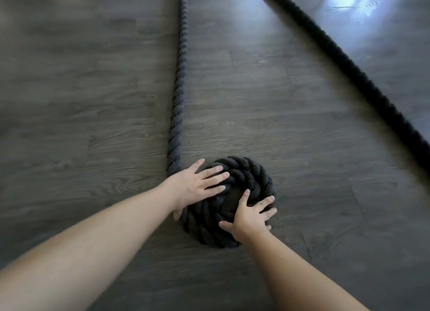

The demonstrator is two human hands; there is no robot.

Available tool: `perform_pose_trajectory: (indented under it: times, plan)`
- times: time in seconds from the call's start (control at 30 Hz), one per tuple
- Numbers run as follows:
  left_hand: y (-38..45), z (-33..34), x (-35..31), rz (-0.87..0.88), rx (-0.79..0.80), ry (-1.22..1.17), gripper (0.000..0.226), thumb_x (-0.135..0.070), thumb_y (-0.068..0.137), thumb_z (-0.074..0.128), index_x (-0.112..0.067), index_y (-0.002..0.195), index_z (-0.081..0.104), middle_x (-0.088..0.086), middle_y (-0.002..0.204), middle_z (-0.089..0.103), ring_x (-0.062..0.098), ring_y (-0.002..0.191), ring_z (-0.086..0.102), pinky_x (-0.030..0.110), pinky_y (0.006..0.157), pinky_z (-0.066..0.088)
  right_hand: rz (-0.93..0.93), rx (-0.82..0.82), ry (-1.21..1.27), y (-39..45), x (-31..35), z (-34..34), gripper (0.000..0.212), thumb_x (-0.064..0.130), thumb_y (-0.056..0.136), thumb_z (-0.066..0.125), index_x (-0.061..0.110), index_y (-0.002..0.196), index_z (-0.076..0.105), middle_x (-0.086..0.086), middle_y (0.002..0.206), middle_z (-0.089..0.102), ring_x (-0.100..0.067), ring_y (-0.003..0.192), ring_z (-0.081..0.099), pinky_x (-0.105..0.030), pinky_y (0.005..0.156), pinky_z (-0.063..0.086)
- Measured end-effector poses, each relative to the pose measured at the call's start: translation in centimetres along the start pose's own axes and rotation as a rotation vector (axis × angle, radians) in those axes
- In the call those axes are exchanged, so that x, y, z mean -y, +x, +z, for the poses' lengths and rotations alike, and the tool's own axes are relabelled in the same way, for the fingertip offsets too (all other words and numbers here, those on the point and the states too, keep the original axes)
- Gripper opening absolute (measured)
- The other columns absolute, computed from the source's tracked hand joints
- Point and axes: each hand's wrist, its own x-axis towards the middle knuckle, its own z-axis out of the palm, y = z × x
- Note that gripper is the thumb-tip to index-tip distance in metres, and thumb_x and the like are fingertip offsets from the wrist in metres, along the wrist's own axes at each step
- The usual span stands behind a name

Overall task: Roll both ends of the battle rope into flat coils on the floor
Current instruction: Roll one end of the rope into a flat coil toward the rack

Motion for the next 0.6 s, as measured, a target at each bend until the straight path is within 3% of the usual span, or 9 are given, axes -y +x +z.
perform_pose_trajectory:
  times: [0.17, 0.3, 0.6]
  plan:
    - [2.2, -1.0, 1.8, 0.132, 0.099, 0.002, 0.145, -0.042, 0.062, 0.090, -0.020, 0.159, -0.016, 0.004, 0.163, -0.031, 0.027, 0.153, -0.019, 0.064, 0.120, -0.001, -0.029, 0.004, -0.023, 0.0, -0.1, -0.2, 0.122, 0.059, 0.081, 0.072, 0.025, 0.155, -0.018, -0.037, 0.146, -0.038, -0.057, 0.141, -0.018, -0.067, 0.111, 0.025]
    - [2.5, -0.1, 2.8, 0.139, 0.110, -0.029, 0.165, -0.061, 0.045, 0.092, -0.018, 0.158, -0.020, 0.006, 0.165, -0.026, 0.022, 0.152, -0.019, 0.058, 0.119, -0.005, -0.025, 0.031, -0.042, 0.2, -0.1, -0.1, 0.123, 0.059, 0.081, 0.072, 0.023, 0.154, -0.021, -0.039, 0.143, -0.040, -0.059, 0.140, -0.019, -0.069, 0.110, 0.024]
    - [1.3, 1.9, 3.6, 0.016, 0.087, -0.180, 0.150, -0.076, 0.060, 0.078, 0.001, 0.157, -0.007, 0.018, 0.165, -0.017, 0.029, 0.153, -0.016, 0.038, 0.118, -0.013, -0.172, 0.034, -0.182, 2.3, 1.0, -2.8, 0.123, 0.062, 0.080, 0.071, 0.027, 0.155, -0.020, -0.035, 0.144, -0.043, -0.057, 0.140, -0.023, -0.068, 0.111, 0.022]
